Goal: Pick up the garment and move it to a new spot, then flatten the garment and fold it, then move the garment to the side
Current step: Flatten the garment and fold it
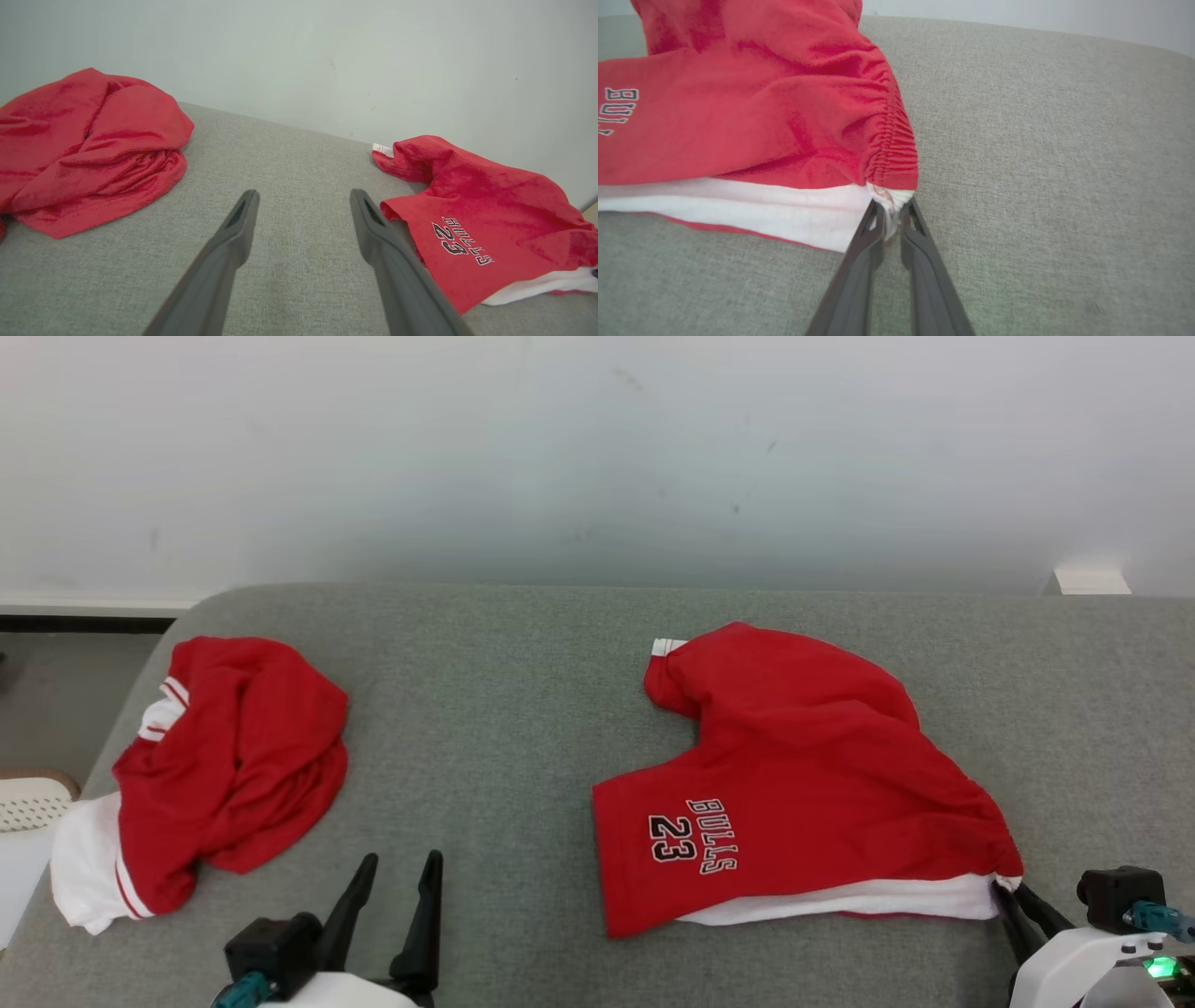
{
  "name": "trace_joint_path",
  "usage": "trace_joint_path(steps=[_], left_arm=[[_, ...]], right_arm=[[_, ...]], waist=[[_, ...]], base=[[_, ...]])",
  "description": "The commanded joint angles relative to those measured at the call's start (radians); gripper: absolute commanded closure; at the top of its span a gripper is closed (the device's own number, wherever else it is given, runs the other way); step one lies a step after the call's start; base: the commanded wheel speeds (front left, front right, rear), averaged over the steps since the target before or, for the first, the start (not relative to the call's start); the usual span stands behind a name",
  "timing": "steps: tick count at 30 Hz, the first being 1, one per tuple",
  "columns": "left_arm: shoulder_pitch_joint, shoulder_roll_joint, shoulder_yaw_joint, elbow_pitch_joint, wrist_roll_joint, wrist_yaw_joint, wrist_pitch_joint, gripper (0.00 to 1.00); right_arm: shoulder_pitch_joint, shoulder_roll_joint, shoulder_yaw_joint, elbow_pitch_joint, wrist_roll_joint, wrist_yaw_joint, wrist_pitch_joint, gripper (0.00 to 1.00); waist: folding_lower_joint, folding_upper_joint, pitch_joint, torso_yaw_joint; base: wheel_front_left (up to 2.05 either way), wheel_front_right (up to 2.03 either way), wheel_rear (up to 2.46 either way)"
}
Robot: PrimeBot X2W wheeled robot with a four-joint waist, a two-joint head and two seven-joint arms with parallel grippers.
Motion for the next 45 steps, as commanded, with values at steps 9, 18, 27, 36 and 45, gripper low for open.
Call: trace_joint_path(steps=[9, 18, 27, 36, 45], left_arm=[[-0.014, 0.008, -0.007, 0.016, 0.018, -0.015, 0.0, 0.0], [-0.041, 0.0, -0.031, 0.027, 0.018, -0.022, 0.015, 0.0], [-0.094, -0.002, -0.104, 0.067, 0.009, -0.065, 0.128, 0.0], [-0.154, -0.005, -0.134, 0.166, -0.052, -0.089, 0.256, 0.0], [-0.156, 0.002, -0.136, 0.184, -0.095, -0.1, 0.277, 0.0]], right_arm=[[0.039, 0.024, -0.043, -0.065, -0.018, -0.002, -0.051, 0.0], [0.095, 0.085, -0.134, -0.219, -0.087, -0.002, -0.163, 0.0], [0.156, 0.152, -0.223, -0.369, -0.177, -0.002, -0.176, 0.0], [0.175, 0.187, -0.241, -0.394, -0.22, -0.002, -0.176, 0.0], [0.186, 0.199, -0.245, -0.378, -0.23, -0.002, -0.175, 0.0]], waist=[[0.0, 0.0, 0.006, -0.038], [0.0, 0.0, 0.002, -0.077], [0.0, 0.0, 0.022, -0.131], [0.0, 0.0, 0.043, -0.209], [0.0, 0.0, 0.052, -0.257]], base=[[0.0, 0.0, 0.0], [0.0, 0.0, 0.0], [0.0, 0.0, 0.0], [0.0, 0.0, 0.0], [0.0, 0.0, 0.0]])
